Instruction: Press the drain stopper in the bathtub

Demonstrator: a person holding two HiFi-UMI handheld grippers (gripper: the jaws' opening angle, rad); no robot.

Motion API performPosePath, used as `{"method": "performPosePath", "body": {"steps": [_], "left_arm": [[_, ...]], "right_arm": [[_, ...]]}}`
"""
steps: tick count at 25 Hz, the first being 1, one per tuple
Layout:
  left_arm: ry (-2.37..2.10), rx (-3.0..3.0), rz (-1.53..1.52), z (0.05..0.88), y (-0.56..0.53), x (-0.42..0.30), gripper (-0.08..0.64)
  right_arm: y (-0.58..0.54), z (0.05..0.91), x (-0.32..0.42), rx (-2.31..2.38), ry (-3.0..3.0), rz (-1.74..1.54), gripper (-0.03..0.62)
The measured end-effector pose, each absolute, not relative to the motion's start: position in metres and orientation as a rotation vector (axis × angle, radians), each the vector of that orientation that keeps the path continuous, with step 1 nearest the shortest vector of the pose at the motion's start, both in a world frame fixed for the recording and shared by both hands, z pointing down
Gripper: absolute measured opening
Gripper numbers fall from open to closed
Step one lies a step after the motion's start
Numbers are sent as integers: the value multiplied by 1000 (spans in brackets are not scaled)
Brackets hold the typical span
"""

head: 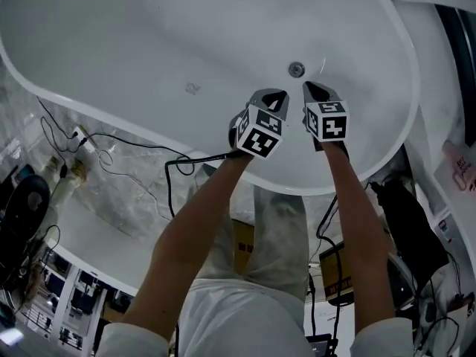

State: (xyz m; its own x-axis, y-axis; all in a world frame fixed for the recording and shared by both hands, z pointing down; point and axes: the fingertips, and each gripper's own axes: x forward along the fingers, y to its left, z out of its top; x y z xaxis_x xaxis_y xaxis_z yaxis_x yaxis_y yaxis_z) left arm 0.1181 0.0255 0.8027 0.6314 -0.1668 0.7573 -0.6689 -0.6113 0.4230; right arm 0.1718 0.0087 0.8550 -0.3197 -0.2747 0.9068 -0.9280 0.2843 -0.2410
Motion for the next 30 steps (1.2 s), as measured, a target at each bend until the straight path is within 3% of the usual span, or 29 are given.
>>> {"method": "performPosePath", "body": {"steps": [30], "left_arm": [[-896,2248,521,448,22,7,2]], "right_arm": [[-1,476,79,1292,-2201,968,2]]}}
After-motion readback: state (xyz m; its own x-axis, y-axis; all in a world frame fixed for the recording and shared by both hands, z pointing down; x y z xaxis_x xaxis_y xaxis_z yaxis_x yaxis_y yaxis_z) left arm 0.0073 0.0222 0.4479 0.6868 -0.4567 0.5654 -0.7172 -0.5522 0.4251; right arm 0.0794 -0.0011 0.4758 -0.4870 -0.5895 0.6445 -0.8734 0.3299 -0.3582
